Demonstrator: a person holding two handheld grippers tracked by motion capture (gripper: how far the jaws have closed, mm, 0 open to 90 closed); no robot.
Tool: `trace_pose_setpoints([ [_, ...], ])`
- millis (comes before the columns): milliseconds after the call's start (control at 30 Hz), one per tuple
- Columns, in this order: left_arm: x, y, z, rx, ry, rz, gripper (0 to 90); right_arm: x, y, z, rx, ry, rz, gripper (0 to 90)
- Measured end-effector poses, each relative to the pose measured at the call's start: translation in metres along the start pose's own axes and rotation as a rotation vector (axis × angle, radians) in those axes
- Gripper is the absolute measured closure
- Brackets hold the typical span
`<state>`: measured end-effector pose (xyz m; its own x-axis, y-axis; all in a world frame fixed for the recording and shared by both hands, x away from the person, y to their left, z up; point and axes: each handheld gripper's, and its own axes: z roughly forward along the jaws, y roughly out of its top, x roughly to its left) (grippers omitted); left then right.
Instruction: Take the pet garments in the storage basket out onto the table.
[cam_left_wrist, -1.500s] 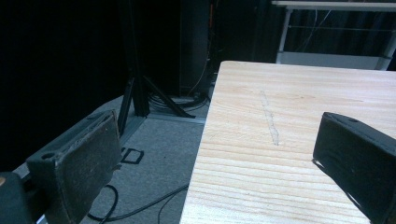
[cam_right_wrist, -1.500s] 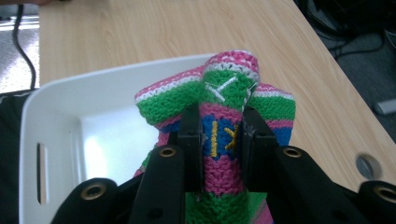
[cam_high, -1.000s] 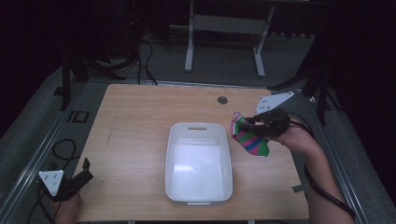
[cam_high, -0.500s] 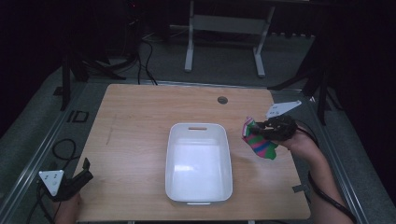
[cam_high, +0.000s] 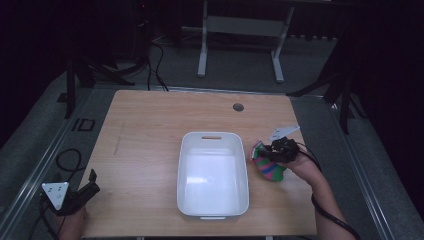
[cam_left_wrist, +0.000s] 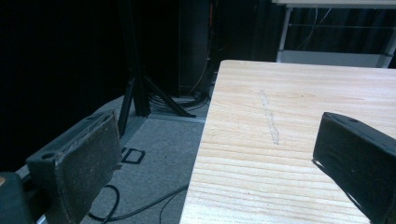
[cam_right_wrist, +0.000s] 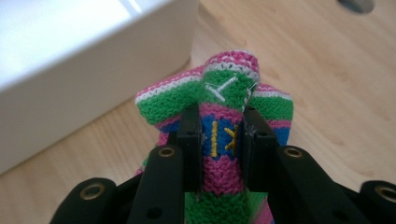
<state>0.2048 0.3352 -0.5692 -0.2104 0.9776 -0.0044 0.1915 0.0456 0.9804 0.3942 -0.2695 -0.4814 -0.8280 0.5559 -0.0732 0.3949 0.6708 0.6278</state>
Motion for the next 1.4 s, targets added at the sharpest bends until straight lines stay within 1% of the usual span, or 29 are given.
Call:
trace_pose_setpoints([
  [67,0.000,0.000,0.000,0.000,0.000,0.000,1.4,0.000,-0.004,0.008,0.005,-0.006,0.011,72.8],
  [133,0.000,0.000,0.000,0.000,0.000,0.001,1.4,-0.001,-0.008,0.016,-0.003,-0.014,0.025,72.8],
  [233,0.000,0.000,0.000,0.001,0.000,0.002,1.4,-0.001,-0.011,0.020,-0.007,-0.018,0.034,72.8],
  [267,0.000,0.000,0.000,0.000,-0.001,0.002,1.4,-0.002,-0.016,0.028,-0.007,-0.026,0.048,72.6],
  [300,0.000,0.000,0.000,-0.001,0.000,0.002,1.4,-0.003,-0.017,0.031,-0.008,-0.019,0.054,72.5],
  [367,-0.001,0.000,0.000,-0.003,0.001,0.001,1.4,-0.002,-0.021,0.037,0.003,-0.016,0.056,72.3],
  [400,-0.001,0.000,0.000,-0.003,0.001,0.002,1.4,-0.001,-0.025,0.043,0.014,-0.019,0.063,71.6],
  [500,0.000,0.000,0.000,-0.003,-0.001,0.002,1.4,0.001,-0.027,0.047,0.015,-0.022,0.068,69.7],
  [533,0.000,0.000,0.000,-0.002,-0.001,0.002,1.4,0.002,-0.028,0.047,0.009,-0.021,0.070,63.5],
  [600,0.000,0.000,0.000,-0.003,-0.001,0.002,1.4,0.002,-0.028,0.047,0.009,-0.021,0.070,63.5],
  [633,-0.001,0.000,0.000,-0.003,0.001,0.001,1.4,0.005,-0.025,0.045,0.024,0.005,0.058,49.1],
  [700,-0.001,0.000,0.000,-0.004,0.001,0.001,1.4,0.006,-0.023,0.043,0.030,0.003,0.042,42.8],
  [733,-0.001,0.000,0.000,-0.004,0.001,0.002,1.4,0.007,-0.021,0.041,0.029,0.008,0.042,39.7],
  [833,-0.001,0.000,0.000,-0.006,0.004,0.002,1.4,0.007,-0.016,0.033,0.008,-0.004,0.033,31.0],
  [900,0.000,0.000,0.000,-0.007,0.004,0.000,1.4,0.006,-0.015,0.026,-0.018,-0.001,0.051,25.2],
  [967,0.000,0.000,-0.001,-0.004,0.004,-0.001,1.4,0.004,-0.015,0.019,-0.044,0.002,0.067,14.3],
  [1033,0.000,0.000,0.000,-0.004,0.003,-0.001,1.4,0.003,-0.018,0.013,-0.057,-0.007,0.066,13.0],
  [1100,0.000,0.000,0.000,-0.003,0.002,0.000,1.4,0.001,-0.022,0.007,-0.064,-0.031,0.078,12.8],
  [1167,0.000,0.000,0.000,-0.004,0.003,-0.001,1.4,0.001,-0.024,0.005,-0.068,-0.037,0.083,12.2],
  [1200,0.000,0.000,0.000,-0.004,0.003,-0.001,1.4,-0.001,-0.027,0.003,-0.076,-0.044,0.095,12.2],
  [1233,0.000,0.000,0.000,-0.005,0.003,0.001,1.4,-0.003,-0.035,-0.003,-0.104,-0.076,0.126,12.4],
  [1267,0.000,0.000,0.000,-0.005,0.004,0.000,1.4,-0.004,-0.038,-0.006,-0.116,-0.089,0.142,12.4],
  [1333,0.000,0.000,0.000,-0.004,0.004,0.000,1.4,-0.006,-0.046,-0.011,-0.149,-0.137,0.165,12.5],
  [1400,0.000,0.000,0.000,-0.004,0.004,0.001,1.4,-0.007,-0.053,-0.016,-0.177,-0.155,0.187,12.5],
])
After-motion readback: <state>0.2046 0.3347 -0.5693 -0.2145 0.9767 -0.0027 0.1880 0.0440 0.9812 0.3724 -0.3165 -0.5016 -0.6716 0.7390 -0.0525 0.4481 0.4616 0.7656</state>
